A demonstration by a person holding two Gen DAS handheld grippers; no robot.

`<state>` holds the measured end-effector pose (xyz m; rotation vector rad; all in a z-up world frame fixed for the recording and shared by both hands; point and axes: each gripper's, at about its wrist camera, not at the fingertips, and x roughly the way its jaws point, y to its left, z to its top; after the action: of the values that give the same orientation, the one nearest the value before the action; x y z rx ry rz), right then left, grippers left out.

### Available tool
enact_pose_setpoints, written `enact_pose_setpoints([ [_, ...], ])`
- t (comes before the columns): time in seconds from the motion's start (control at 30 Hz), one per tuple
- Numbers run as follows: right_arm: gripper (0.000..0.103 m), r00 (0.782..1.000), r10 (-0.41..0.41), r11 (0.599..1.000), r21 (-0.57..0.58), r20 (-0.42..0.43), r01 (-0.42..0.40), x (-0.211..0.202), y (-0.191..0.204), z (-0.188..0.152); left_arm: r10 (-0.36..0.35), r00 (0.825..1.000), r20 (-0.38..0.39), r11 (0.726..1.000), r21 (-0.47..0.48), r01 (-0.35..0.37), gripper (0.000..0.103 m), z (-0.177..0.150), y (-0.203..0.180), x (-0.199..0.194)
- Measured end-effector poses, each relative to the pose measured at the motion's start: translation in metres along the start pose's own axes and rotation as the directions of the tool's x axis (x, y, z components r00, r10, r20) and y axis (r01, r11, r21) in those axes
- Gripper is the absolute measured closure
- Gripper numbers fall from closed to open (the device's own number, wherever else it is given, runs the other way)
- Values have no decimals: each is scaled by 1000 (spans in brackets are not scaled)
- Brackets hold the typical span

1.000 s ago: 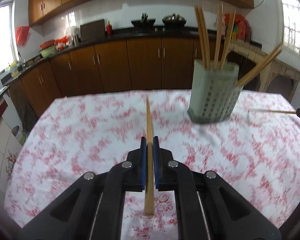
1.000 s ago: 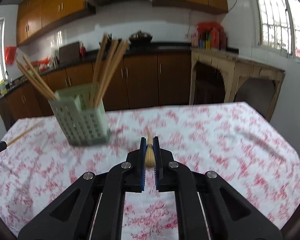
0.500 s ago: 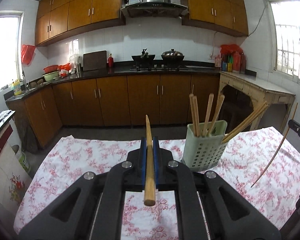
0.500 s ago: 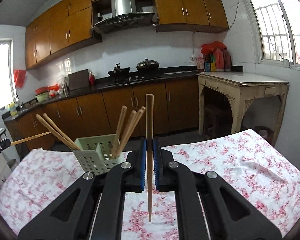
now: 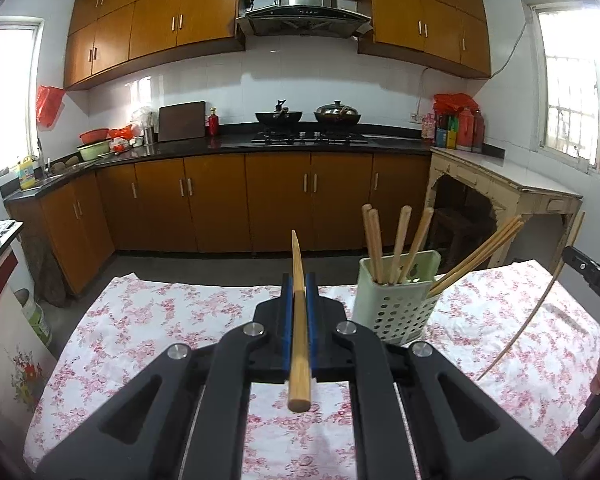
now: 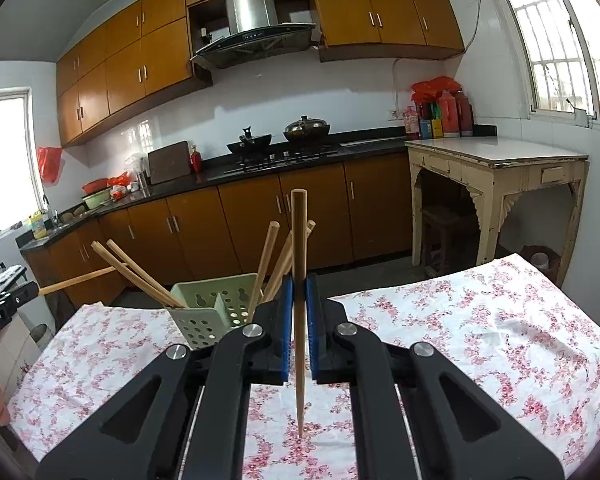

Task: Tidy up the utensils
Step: 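Lift both held chopsticks upright and carry them toward the green holder, then lower both held chopsticks into the green holder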

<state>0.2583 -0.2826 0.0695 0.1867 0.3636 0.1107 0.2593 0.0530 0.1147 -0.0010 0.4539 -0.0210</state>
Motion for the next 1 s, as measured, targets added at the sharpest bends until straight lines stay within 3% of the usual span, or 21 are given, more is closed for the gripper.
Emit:
enact_pose_setpoints([
  [0.27, 96, 998, 59, 998, -2, 35, -58, -15, 13, 27, -107, 994, 15, 994, 15, 106, 96, 22, -14, -23],
  [0.77, 96, 994, 99, 994, -51, 42, -97, -21, 34, 27, -42, 999, 21, 999, -6, 42, 96, 23, 11, -37],
  [1.0, 96, 994, 101, 993, -60, 45, -98, -23, 35, 30, -71, 997, 28, 997, -2, 71, 96, 24, 8, -43],
])
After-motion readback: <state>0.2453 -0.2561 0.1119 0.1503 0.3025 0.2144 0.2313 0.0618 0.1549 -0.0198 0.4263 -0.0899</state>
